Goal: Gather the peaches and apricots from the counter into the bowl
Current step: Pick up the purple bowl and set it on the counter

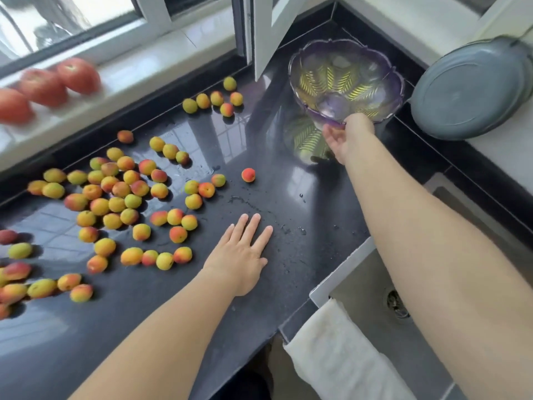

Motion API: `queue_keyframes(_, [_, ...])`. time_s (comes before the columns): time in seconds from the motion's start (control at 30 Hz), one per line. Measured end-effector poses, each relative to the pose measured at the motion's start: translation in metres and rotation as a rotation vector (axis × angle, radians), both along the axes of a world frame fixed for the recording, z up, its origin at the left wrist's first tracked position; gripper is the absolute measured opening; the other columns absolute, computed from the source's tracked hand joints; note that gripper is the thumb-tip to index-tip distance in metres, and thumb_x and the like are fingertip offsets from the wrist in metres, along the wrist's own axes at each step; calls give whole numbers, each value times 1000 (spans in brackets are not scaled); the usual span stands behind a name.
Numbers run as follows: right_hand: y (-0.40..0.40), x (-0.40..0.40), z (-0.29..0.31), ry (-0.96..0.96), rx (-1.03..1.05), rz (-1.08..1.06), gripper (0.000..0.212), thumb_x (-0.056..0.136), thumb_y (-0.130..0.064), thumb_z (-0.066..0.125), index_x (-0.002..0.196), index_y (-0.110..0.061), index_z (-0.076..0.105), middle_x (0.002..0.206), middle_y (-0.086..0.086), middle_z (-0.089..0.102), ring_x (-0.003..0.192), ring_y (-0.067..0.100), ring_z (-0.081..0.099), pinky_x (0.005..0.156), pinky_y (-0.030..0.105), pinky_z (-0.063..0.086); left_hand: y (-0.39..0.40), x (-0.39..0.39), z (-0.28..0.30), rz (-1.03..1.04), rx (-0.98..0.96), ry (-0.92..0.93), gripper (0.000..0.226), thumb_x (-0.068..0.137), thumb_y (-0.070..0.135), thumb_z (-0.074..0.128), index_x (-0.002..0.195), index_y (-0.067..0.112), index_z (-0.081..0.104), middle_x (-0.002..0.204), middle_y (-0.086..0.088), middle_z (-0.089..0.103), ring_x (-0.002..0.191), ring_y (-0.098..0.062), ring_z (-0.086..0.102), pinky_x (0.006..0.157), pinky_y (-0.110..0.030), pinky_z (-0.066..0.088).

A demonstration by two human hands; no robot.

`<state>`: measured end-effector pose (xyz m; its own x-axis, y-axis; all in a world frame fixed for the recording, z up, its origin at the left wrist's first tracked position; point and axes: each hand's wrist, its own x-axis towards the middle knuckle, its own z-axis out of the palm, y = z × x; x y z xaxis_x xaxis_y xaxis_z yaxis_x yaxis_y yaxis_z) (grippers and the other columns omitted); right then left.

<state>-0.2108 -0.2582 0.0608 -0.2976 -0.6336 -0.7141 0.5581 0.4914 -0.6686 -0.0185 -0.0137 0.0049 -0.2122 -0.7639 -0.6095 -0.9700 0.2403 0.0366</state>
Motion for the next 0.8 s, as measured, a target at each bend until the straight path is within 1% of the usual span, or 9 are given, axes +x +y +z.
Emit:
queue_keyframes(0.07, [46, 12, 13, 61, -44, 93, 37, 95, -1, 38, 128, -1, 53, 99, 21, 65, 71, 27, 65, 56, 30, 59, 0, 2, 18, 34, 42, 58, 65, 116, 39, 30, 172, 21, 1, 179, -9, -11, 166, -32, -6, 132, -43, 15])
queue_keyframes(0.1, [72, 17, 17, 21, -50, 130, 37, 94, 0, 37, 127, -2, 54, 98, 19, 66, 69, 24, 65, 57, 29, 59, 6, 6, 25, 69, 17, 126, 59, 116, 36, 34, 169, 17, 19, 179, -9, 7, 164, -32, 11, 127, -42, 26])
queue_keyframes(0.17, [140, 31, 23, 2, -56, 177, 32, 92, 3, 39, 118, -3, 57, 87, 15, 66, 61, 20, 64, 54, 28, 58, 33, 16, 41, 140, -79, 281, 42, 114, 28, 39, 153, 13, 47, 161, -9, 45, 148, -31, 42, 114, -39, 37])
queue_keyframes(0.2, [170, 37, 26, 7, -47, 171, 27, 92, 4, 39, 111, -3, 57, 80, 14, 64, 59, 20, 63, 53, 28, 58, 52, 22, 48, 195, -112, 354, 39, 113, 25, 40, 149, 13, 52, 152, -7, 52, 141, -30, 49, 110, -38, 39])
queue_keyframes(0.33, [303, 86, 38, 52, 6, 242, 16, 93, 5, 41, 87, -3, 55, 76, 16, 63, 65, 25, 63, 63, 34, 58, 150, 75, 70, 582, -135, 610, 40, 111, 19, 43, 147, 18, 59, 147, 1, 63, 138, -22, 55, 106, -30, 42])
queue_keyframes(0.47, [424, 147, 32, 50, 13, 350, 14, 97, 0, 47, 99, -2, 61, 76, 13, 71, 66, 23, 67, 59, 33, 57, 265, 156, 77, 923, -171, 781, 33, 108, 13, 47, 124, 29, 71, 116, 17, 71, 115, -11, 64, 87, -17, 48])
queue_keyframes(0.57, [495, 197, 26, 29, 7, 508, 18, 97, -4, 48, 110, -1, 61, 79, 15, 75, 65, 20, 71, 52, 29, 55, 349, 214, 84, 1261, -152, 980, 28, 111, 14, 50, 107, 31, 72, 114, 2, 77, 112, -17, 71, 102, -33, 56])
queue_keyframes(0.67, [548, 248, 29, 26, 40, 758, 23, 96, -2, 48, 115, 4, 61, 90, 22, 75, 73, 22, 72, 55, 29, 55, 421, 260, 97, 1749, -177, 1303, 28, 115, 26, 44, 122, 18, 70, 122, -12, 76, 112, -27, 75, 94, -38, 59])
queue_keyframes(0.8, [596, 304, 41, 77, 30, 1094, 19, 96, 5, 46, 107, 3, 61, 86, 25, 73, 67, 22, 71, 53, 31, 56, 499, 291, 106, 2006, -331, 1597, 45, 114, 47, 35, 143, 27, 63, 133, -3, 75, 124, -29, 70, 105, -56, 54])
